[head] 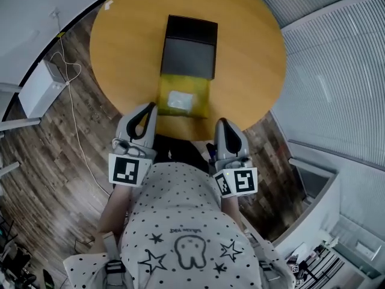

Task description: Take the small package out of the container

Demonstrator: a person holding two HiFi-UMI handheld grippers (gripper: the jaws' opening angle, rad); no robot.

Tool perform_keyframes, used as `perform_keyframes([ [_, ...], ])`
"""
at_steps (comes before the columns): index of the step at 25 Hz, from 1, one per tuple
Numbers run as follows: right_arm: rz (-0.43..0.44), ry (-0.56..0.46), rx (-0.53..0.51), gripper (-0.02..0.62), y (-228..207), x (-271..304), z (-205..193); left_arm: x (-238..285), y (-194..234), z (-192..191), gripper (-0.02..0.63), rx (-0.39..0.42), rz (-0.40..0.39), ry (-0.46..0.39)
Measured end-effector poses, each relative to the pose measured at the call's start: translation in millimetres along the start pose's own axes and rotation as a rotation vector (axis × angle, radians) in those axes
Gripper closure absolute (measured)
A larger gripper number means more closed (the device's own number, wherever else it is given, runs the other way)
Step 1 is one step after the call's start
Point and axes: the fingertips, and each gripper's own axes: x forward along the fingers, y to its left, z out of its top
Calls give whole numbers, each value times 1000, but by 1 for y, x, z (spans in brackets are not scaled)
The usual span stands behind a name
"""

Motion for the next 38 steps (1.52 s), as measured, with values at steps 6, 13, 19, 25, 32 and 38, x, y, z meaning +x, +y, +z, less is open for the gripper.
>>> perform_keyframes([
  [6,75,-6,-74,591,2,13,7,-6,8,-7,597,3,57,23],
  [13,147,27,-219,548,8,29,3,-7,11,-14,597,-6,87,46],
  [19,183,49,-258,541,9,42,5,-1,10,-6,597,9,94,27],
  [25,242,104,-280,520,10,63,-7,9,13,-1,597,14,105,24],
  [32,317,196,-363,511,19,88,-35,7,17,-2,597,5,128,44],
  [38,402,312,-413,502,30,110,-75,6,24,-5,597,2,149,56],
])
